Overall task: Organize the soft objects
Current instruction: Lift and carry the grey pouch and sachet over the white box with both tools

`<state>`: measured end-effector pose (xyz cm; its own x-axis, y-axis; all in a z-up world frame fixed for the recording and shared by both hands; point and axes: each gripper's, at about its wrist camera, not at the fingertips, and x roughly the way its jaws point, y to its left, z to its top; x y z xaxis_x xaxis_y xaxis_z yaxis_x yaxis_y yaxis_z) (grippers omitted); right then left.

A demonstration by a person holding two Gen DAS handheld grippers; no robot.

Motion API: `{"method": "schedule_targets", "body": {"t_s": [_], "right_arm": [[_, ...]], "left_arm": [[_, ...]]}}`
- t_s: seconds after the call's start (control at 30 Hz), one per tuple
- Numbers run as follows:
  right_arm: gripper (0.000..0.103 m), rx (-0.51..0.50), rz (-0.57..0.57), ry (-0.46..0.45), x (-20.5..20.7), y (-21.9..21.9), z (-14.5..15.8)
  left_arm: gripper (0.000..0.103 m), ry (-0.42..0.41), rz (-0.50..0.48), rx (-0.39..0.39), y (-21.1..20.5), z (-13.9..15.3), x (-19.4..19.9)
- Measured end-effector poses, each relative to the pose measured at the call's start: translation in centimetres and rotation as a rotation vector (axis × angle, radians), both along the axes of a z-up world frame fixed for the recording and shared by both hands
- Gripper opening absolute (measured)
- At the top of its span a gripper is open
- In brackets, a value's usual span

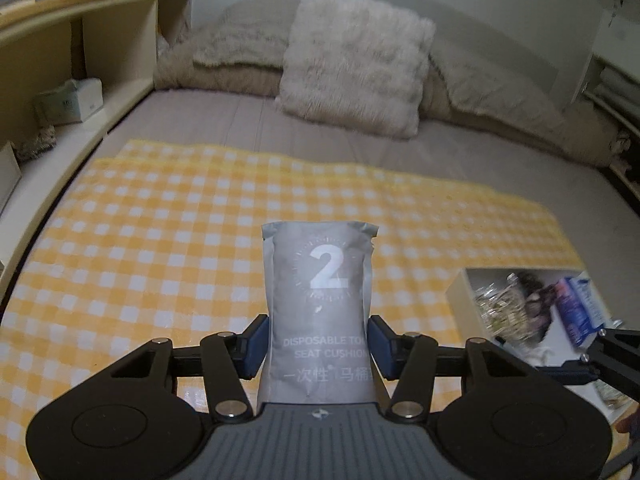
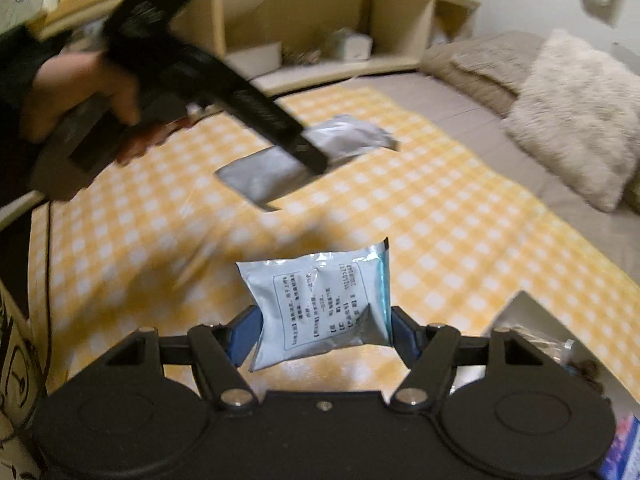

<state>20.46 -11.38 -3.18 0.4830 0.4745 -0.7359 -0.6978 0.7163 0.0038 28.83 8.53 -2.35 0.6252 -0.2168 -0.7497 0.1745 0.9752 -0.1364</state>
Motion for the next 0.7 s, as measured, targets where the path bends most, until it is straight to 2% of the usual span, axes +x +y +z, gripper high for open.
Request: {"method": "schedule_targets", "body": {"t_s": [0.3,0.7], "right_arm": [[0.070,0.088,-0.143,-0.094,-1.9,-4.1,3.7],[0.070,0.127,-0.348,-0.159,-4.0,-11.1,6.0]], "left_arm": [[0.054,-0.090,0.003,-0.079,-2.1,3.6,-3.3],[0.054,-0.137,-0.087,-0.192,-8.5,4.3,-6.2]]}}
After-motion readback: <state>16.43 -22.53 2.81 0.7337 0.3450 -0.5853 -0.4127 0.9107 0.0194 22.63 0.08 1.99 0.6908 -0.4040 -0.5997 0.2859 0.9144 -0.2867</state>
